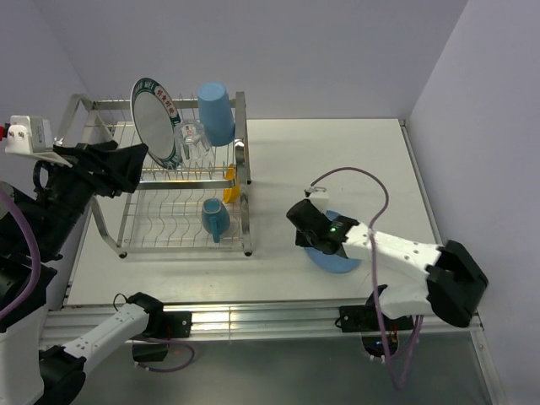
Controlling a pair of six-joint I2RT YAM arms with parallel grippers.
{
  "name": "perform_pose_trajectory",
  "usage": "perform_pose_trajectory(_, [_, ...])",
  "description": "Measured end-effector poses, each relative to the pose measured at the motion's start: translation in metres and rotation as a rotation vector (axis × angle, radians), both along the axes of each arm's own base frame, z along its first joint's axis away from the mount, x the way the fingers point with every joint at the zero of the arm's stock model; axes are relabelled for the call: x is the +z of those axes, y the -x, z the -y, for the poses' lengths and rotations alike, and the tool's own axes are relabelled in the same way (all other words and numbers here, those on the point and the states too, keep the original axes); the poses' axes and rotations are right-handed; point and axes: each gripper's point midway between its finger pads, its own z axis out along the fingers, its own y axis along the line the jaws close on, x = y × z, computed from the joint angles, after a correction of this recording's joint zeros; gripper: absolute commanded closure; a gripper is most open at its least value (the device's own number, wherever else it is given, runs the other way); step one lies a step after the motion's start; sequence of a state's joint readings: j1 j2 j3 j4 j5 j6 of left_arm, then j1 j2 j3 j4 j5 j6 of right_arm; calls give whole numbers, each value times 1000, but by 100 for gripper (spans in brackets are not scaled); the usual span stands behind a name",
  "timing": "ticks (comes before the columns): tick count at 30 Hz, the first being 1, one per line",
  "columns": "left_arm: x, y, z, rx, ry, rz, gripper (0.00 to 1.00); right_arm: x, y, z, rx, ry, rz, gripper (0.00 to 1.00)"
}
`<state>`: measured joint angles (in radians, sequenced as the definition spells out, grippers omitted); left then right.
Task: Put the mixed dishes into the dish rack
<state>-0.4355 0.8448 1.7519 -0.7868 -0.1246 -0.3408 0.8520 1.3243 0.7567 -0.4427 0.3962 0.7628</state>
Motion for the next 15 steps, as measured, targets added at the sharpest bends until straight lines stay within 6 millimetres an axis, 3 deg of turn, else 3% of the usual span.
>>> perform_pose_trajectory(8, [0,16,38,-226,48,-26,32,85,19,-1,125,-250,185,100])
perform_pose_trajectory(15, [-17,-1,79,-392,48,-140,39,130,38,5,261,-336,307,100])
